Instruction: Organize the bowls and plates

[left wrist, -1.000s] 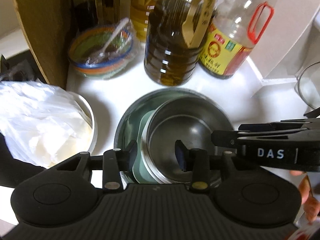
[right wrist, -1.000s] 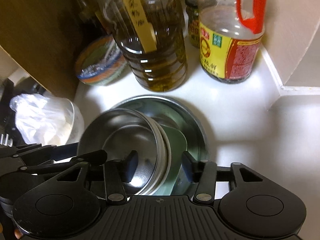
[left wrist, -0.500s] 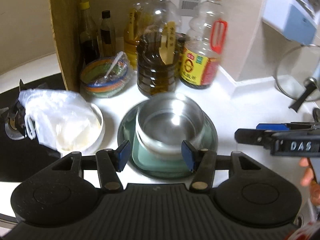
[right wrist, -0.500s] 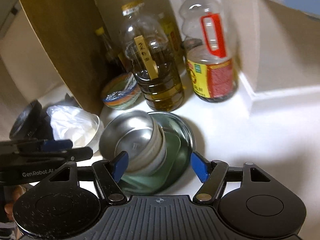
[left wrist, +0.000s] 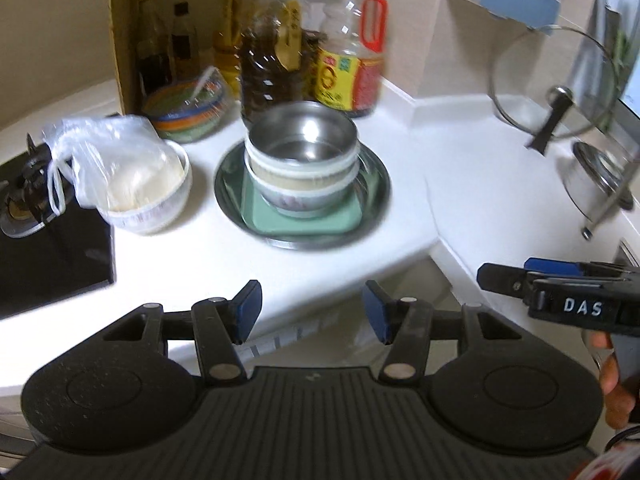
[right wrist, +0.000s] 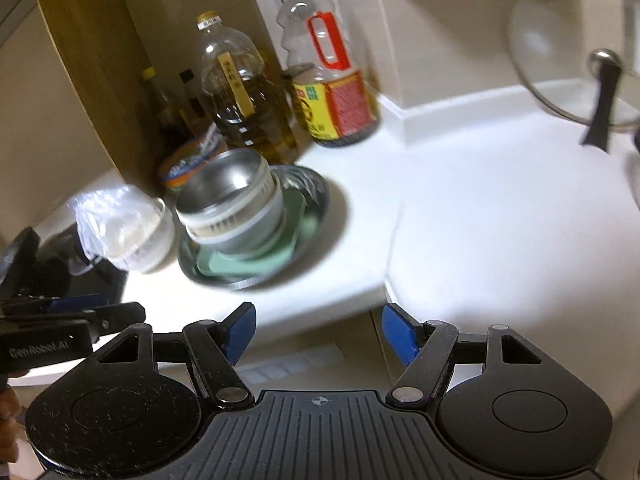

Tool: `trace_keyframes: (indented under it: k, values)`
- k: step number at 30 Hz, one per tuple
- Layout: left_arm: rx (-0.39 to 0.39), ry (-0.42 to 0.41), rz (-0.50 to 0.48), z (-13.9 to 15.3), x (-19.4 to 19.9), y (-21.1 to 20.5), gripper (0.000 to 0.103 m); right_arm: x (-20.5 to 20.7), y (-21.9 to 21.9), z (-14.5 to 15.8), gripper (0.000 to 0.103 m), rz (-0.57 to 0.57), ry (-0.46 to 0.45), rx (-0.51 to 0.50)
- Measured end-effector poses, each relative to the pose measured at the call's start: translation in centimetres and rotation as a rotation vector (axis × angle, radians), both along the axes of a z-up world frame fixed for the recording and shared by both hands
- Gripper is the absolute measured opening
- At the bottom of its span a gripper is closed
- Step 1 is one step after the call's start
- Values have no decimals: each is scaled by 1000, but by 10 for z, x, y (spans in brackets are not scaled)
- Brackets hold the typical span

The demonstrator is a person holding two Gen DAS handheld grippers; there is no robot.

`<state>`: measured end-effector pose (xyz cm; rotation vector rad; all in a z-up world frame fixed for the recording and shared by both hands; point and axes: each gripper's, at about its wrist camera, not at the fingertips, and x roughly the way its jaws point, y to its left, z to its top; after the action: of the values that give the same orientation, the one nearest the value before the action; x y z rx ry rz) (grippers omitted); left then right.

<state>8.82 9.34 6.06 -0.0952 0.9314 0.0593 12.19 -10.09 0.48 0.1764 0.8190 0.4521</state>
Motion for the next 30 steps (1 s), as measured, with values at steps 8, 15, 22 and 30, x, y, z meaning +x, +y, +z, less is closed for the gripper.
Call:
trace_keyframes:
  k: [8, 15, 22, 30]
  values:
    - [-2, 22, -40, -6, -43, -8, 53, -59, -3, -5, 70, -24, -3, -20]
    - [2, 33, -14, -7, -59, -14, 53, -78, -5, -5, 70, -3, -6, -34]
    - [-12, 51, 5, -8, -66, -29, 53, -80, -14, -5, 70, 45, -7, -42]
    - [-13, 45, 22, -6, -66, -38, 53, -74, -20, -8, 70, 77, 3, -48]
